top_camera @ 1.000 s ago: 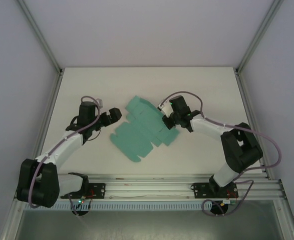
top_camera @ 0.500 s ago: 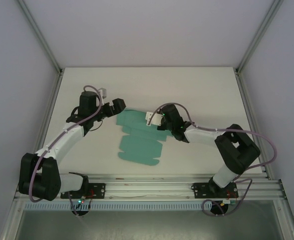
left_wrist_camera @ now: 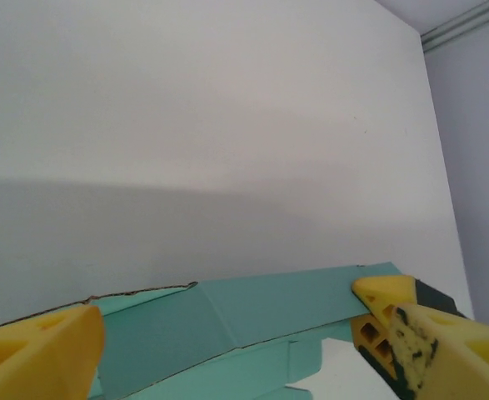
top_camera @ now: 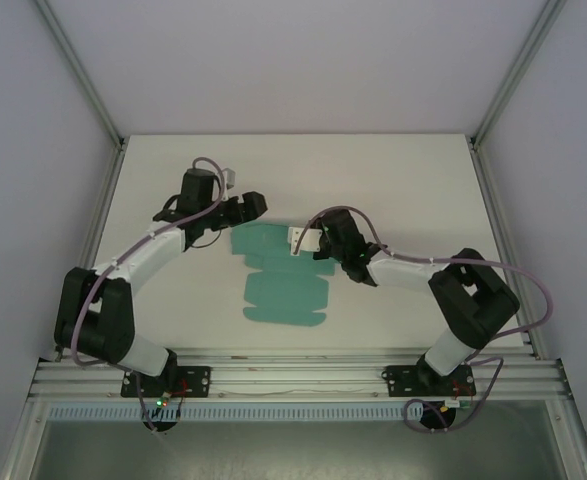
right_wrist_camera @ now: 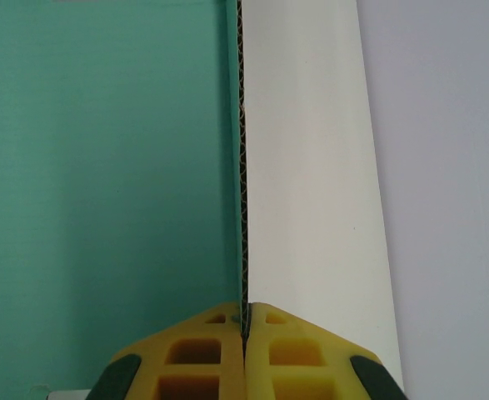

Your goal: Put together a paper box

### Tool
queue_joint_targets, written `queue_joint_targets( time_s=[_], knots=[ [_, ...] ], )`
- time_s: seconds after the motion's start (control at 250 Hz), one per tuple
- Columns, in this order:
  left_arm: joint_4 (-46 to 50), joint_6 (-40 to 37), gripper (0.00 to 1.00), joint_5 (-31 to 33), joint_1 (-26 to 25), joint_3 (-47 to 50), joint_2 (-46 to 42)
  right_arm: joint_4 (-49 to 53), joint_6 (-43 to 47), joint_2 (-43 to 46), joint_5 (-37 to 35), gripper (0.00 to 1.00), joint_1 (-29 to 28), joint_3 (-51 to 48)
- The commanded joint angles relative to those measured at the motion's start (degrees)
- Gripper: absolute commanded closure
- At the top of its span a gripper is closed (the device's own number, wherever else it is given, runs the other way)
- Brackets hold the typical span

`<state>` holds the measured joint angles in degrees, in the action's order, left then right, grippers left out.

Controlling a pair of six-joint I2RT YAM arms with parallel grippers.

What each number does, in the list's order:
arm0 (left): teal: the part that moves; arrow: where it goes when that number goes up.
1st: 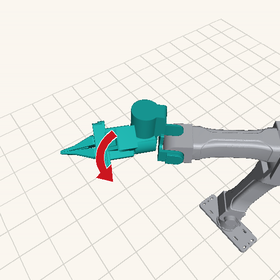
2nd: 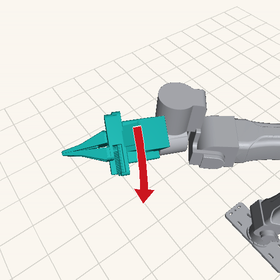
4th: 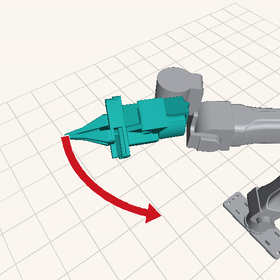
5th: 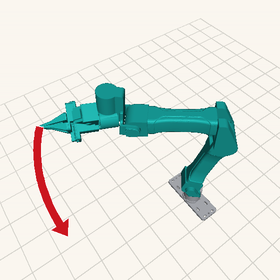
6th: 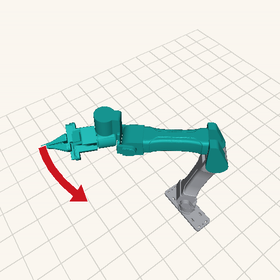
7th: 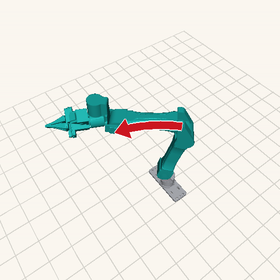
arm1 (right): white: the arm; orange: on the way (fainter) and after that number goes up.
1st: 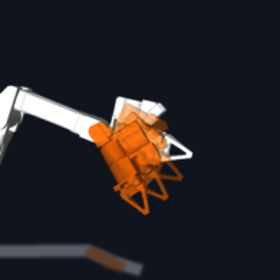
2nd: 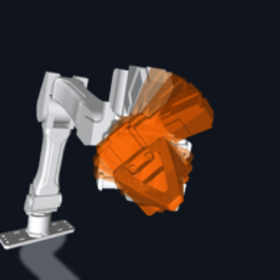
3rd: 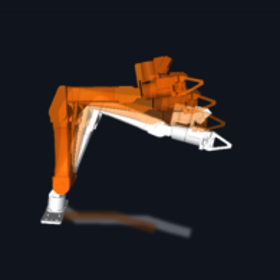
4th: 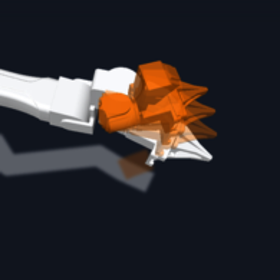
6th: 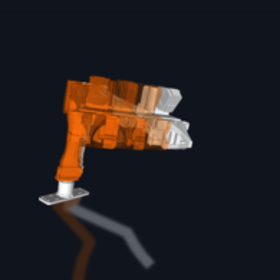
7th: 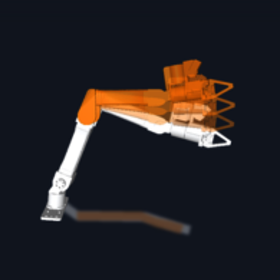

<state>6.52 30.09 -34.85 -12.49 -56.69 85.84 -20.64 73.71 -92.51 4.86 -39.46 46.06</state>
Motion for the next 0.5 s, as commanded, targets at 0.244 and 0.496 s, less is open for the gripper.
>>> queue_joint_targets(
  time_s=[0.244,0.496],
  knots=[
    [-0.26,1.21,0.38,-3.04,-2.98,0.17,3.37,-3.56,-2.63,3.21,-0.36,1.0,-0.28,-1.86],
    [-3.37,4.44,0.43,-3.97,-4.27,0.66,5.23,-4.11,-2.9,3.83,1.38,1.0,-0.3,-2.59]
  ],
)
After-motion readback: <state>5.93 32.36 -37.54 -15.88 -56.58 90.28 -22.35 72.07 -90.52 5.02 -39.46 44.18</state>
